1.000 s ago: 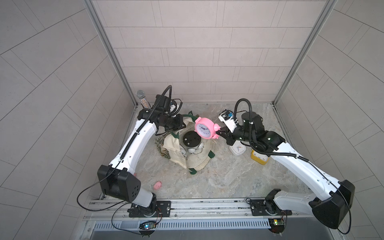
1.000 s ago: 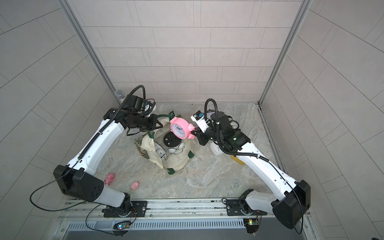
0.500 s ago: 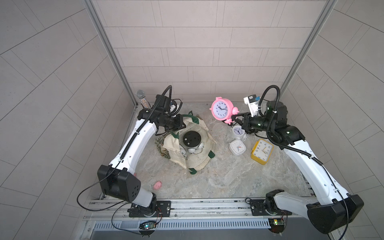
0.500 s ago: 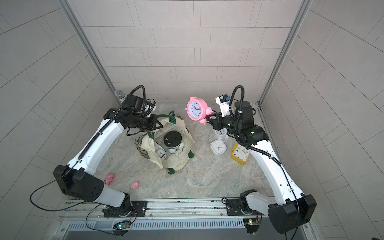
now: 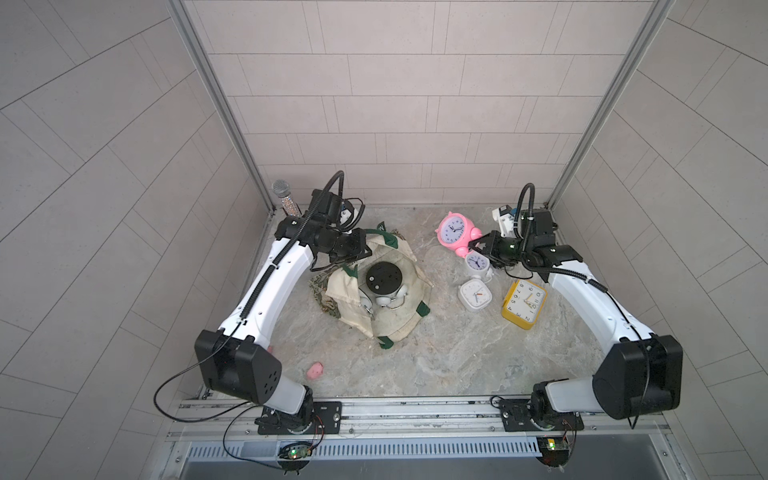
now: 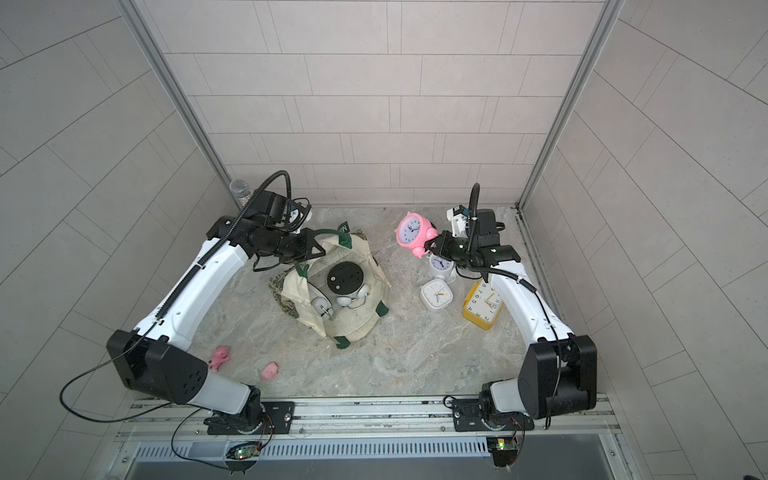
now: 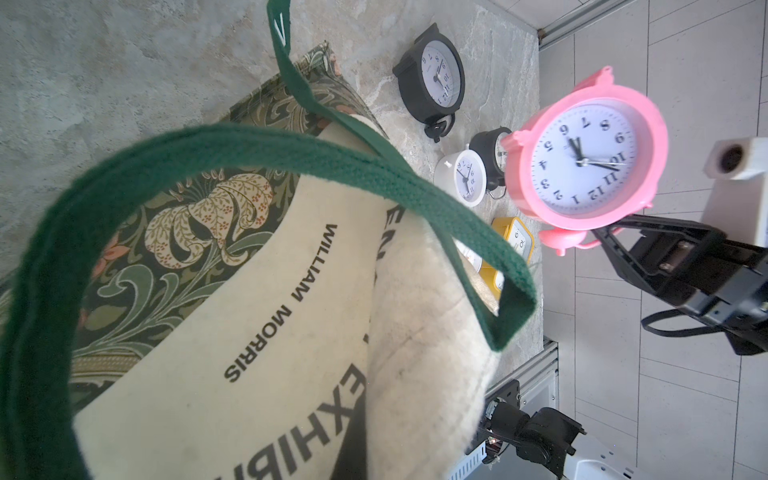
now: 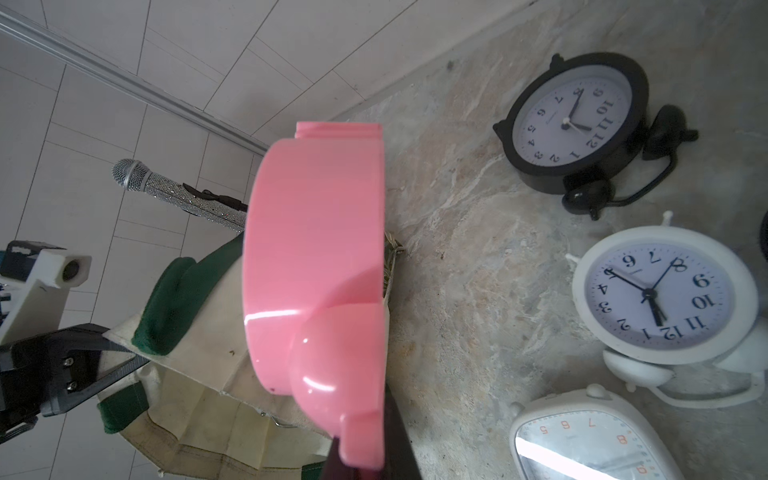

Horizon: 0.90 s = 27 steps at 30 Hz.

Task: Take the alarm clock out of the canvas bag
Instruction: Place the alarm at the center of the board.

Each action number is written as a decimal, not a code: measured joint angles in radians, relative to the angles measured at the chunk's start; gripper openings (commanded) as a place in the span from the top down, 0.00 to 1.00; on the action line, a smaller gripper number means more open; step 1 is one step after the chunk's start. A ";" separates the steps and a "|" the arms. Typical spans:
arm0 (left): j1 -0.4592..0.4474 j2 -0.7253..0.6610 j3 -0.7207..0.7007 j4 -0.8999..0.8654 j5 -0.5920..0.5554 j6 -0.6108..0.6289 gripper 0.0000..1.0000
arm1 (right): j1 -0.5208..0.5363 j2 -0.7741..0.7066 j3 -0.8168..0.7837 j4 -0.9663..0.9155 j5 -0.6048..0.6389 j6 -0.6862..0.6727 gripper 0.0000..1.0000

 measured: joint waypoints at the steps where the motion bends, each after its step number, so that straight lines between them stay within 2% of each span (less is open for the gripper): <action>1: 0.000 0.000 0.000 0.000 0.000 0.000 1.00 | 0.000 0.014 -0.008 0.014 -0.004 0.010 1.00; 13: 0.000 0.000 0.000 0.000 0.000 0.000 1.00 | 0.015 0.234 -0.053 0.124 -0.027 0.104 1.00; 27: 0.000 0.000 -0.006 0.007 0.008 -0.005 1.00 | 0.085 0.349 -0.055 0.205 -0.032 0.142 1.00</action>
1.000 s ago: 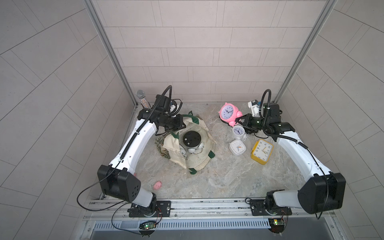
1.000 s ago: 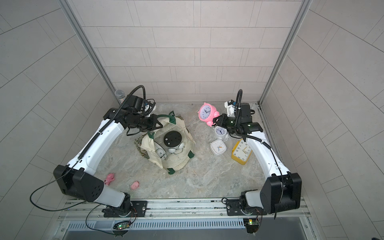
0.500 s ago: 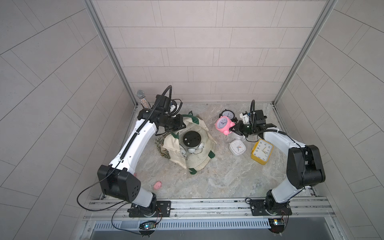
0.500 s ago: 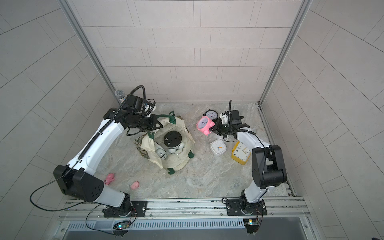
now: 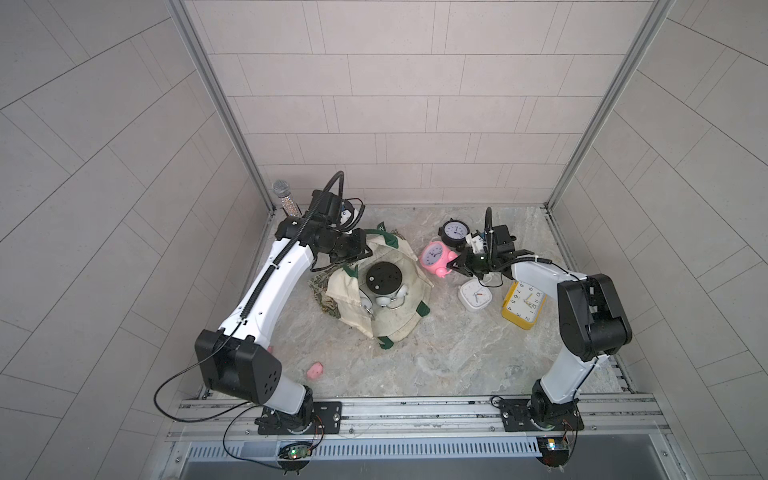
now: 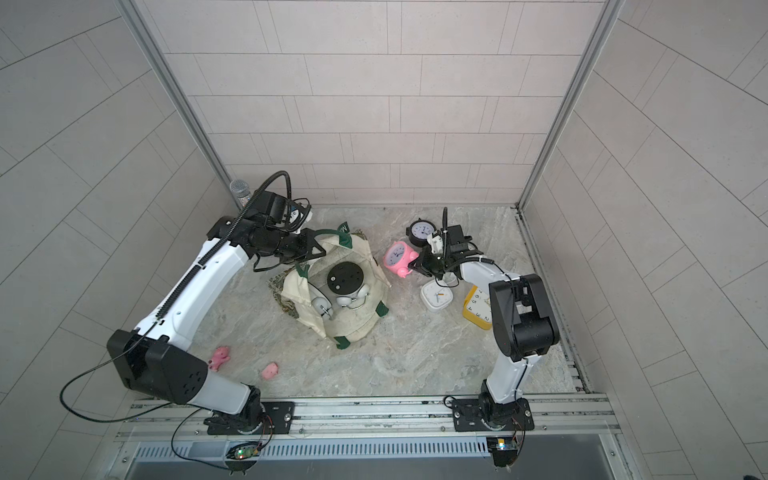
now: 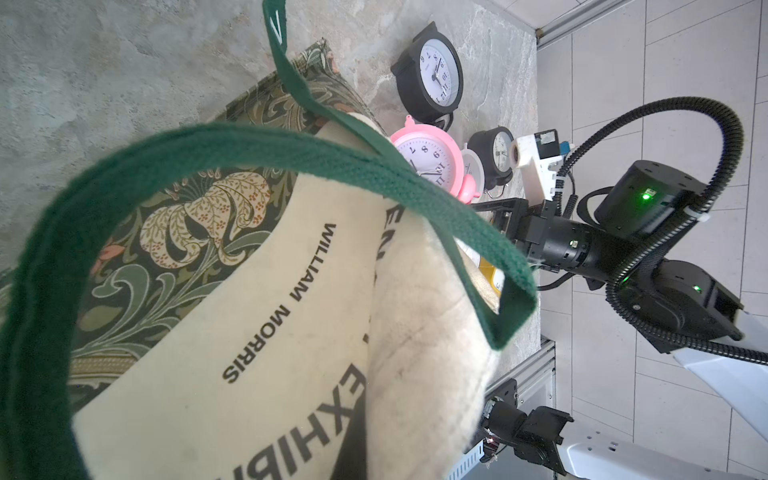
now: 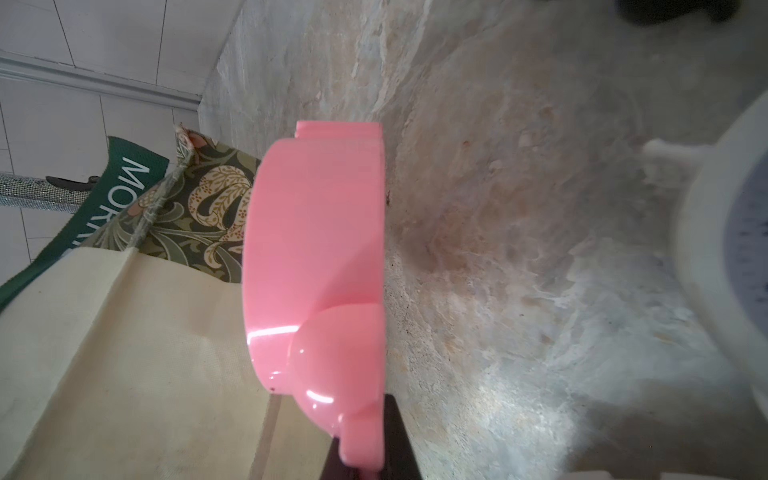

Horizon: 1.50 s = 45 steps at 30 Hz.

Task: Take the alarm clock out of the canvas bag
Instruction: Place the alarm at the center of the board.

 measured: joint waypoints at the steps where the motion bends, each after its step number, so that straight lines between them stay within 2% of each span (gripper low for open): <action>1: 0.000 0.000 0.000 0.000 0.000 -0.002 1.00 | 0.005 0.007 0.000 0.003 0.002 0.000 0.99; 10: 0.000 0.000 -0.009 0.010 0.007 -0.003 1.00 | 0.005 0.021 -0.053 0.062 0.053 0.020 0.85; 15: 0.000 0.000 -0.011 0.013 0.008 -0.003 1.00 | 0.003 0.039 -0.060 0.083 0.063 0.024 0.80; 33: 0.000 -0.006 -0.016 0.016 0.008 -0.013 1.00 | -0.018 0.116 -0.055 0.174 0.060 0.074 0.77; 45: 0.000 -0.007 -0.016 0.016 0.007 -0.013 1.00 | -0.069 0.152 -0.037 0.196 0.055 0.092 0.76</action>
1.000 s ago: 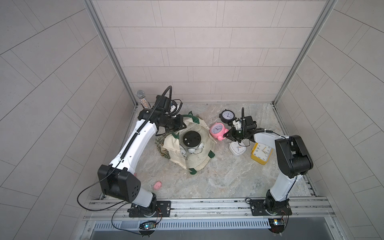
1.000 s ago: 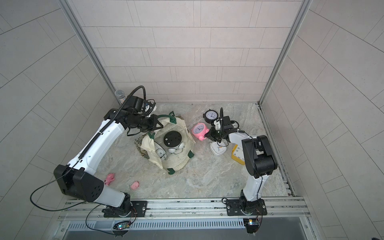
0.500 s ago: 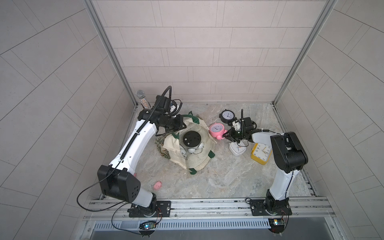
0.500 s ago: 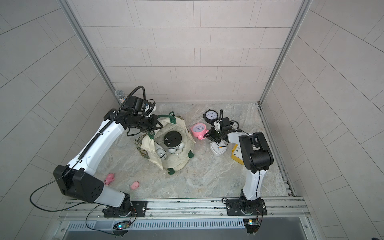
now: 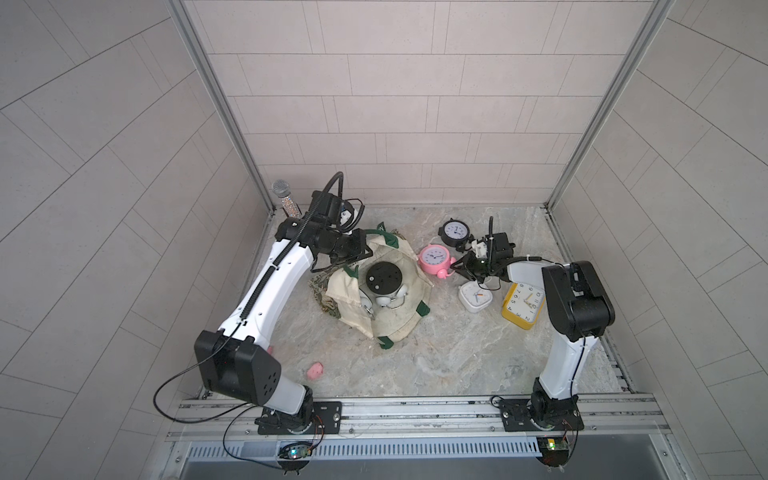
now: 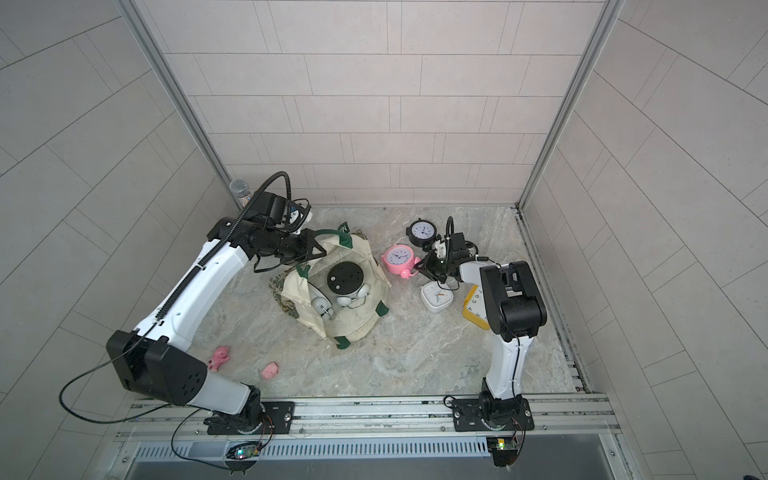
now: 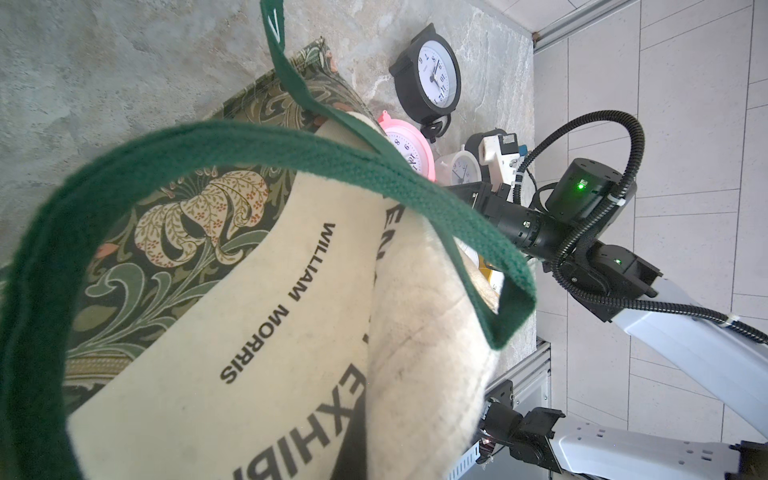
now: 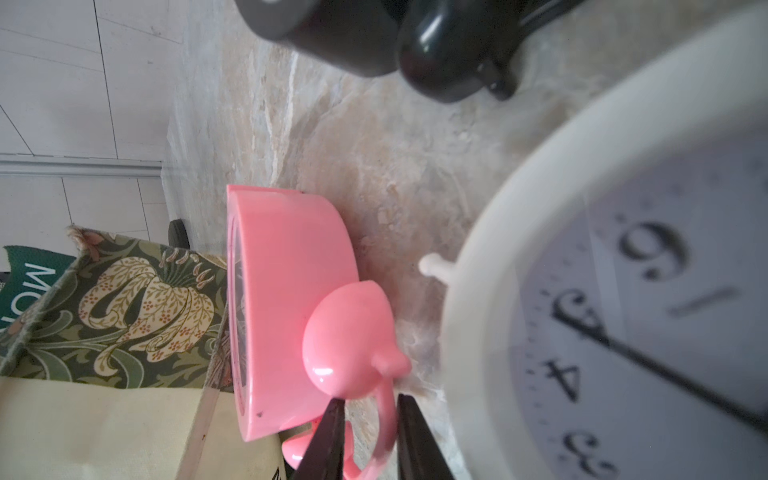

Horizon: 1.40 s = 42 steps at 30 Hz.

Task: Take the alarm clock out of the canvas bag
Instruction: Place the alarm at the center of the board.

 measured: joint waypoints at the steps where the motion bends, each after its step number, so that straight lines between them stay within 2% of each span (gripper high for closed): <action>1: 0.000 0.000 0.000 0.000 0.000 0.000 1.00 | -0.002 0.001 0.000 0.004 0.000 0.002 0.76; 28: 0.000 0.000 0.000 -0.005 0.000 0.000 1.00 | -0.037 0.000 0.006 0.025 -0.030 0.009 0.75; 36: 0.000 -0.002 0.001 -0.007 -0.002 0.000 1.00 | -0.055 -0.049 0.006 -0.016 -0.012 -0.005 0.75; 42: 0.000 -0.002 0.001 -0.007 -0.002 0.000 1.00 | -0.055 -0.147 0.006 -0.060 -0.008 -0.028 0.75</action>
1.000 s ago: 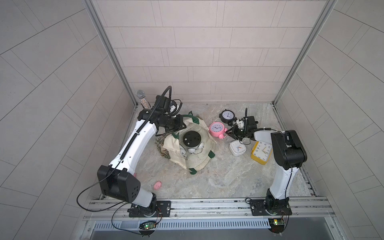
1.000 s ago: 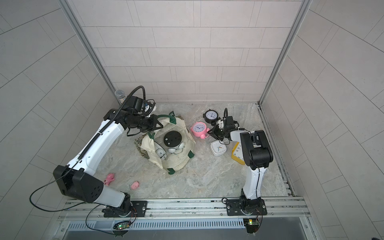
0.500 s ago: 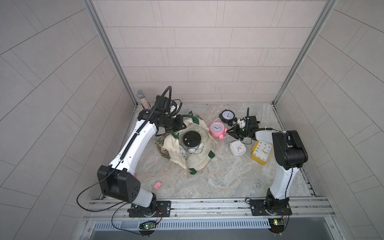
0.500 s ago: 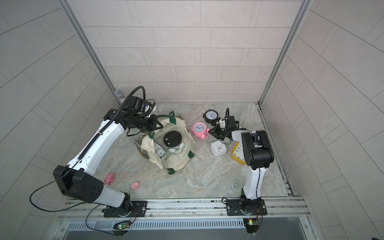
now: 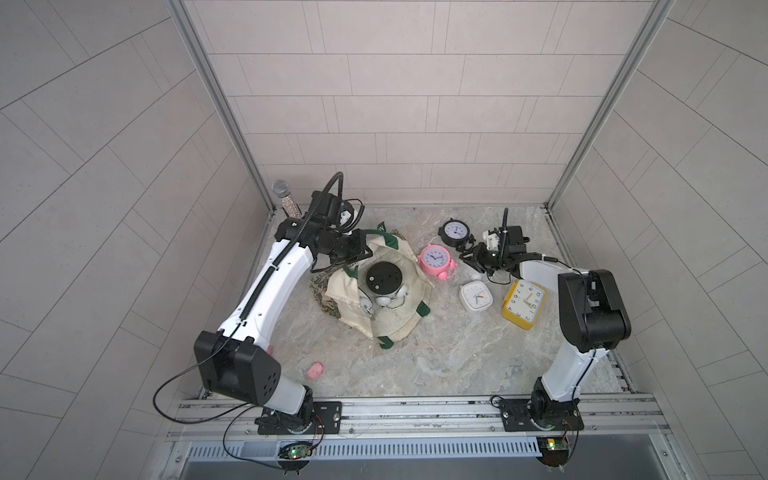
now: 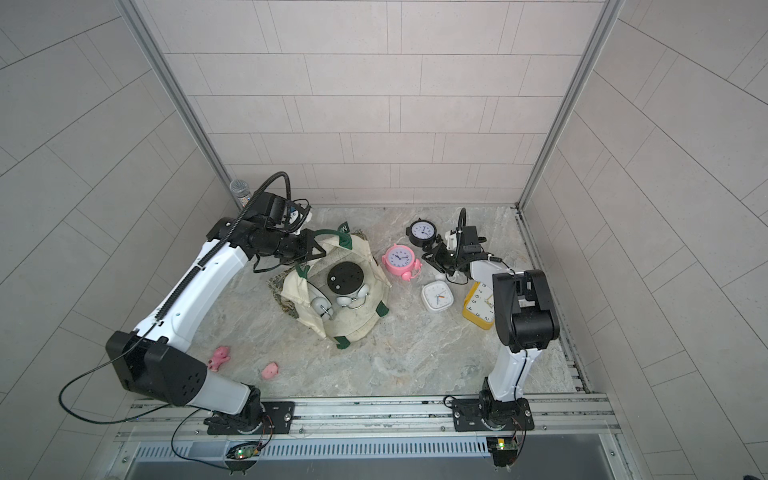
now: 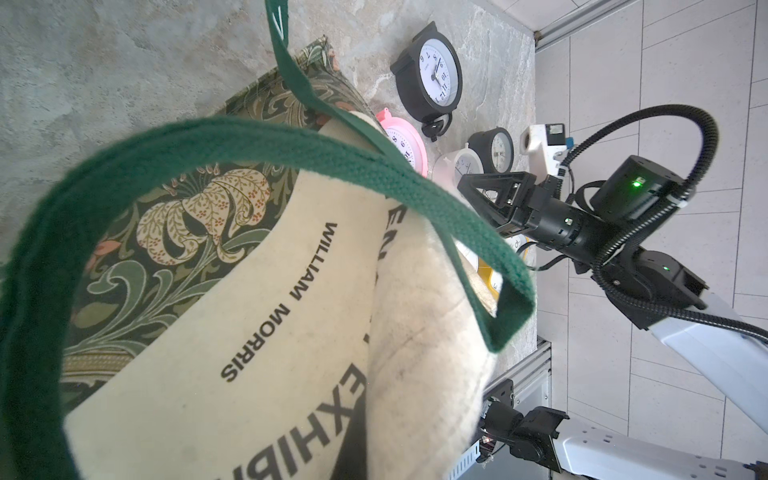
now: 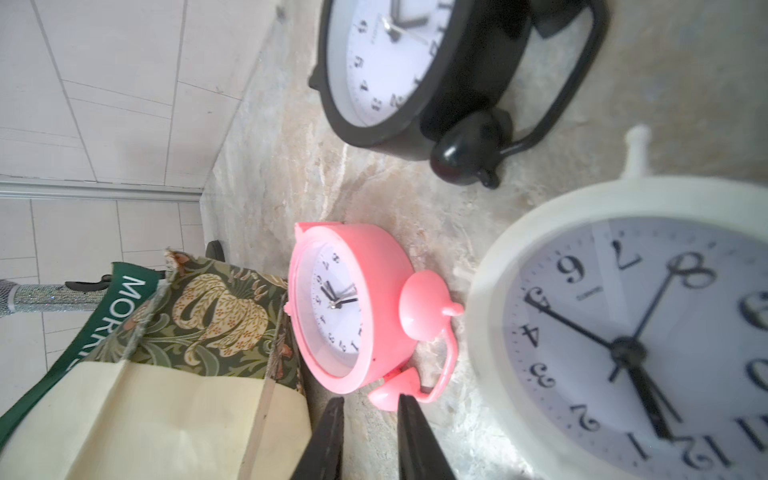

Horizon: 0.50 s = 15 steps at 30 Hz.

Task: Take the alarm clock out of the canvas bag
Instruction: Place the alarm at the center of the board, then pick up the alarm from the canvas bag.

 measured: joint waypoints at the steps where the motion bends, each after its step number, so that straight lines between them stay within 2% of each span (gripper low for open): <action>1: 0.000 0.000 0.000 0.000 0.000 0.000 1.00 | 0.000 -0.024 0.000 -0.007 0.000 -0.004 0.75; 9: 0.000 0.000 0.000 0.000 0.000 0.000 1.00 | 0.012 -0.226 0.090 -0.080 -0.004 -0.083 0.75; 15: 0.000 0.000 0.000 -0.001 -0.002 0.000 1.00 | 0.071 -0.396 0.094 -0.076 0.002 -0.163 0.76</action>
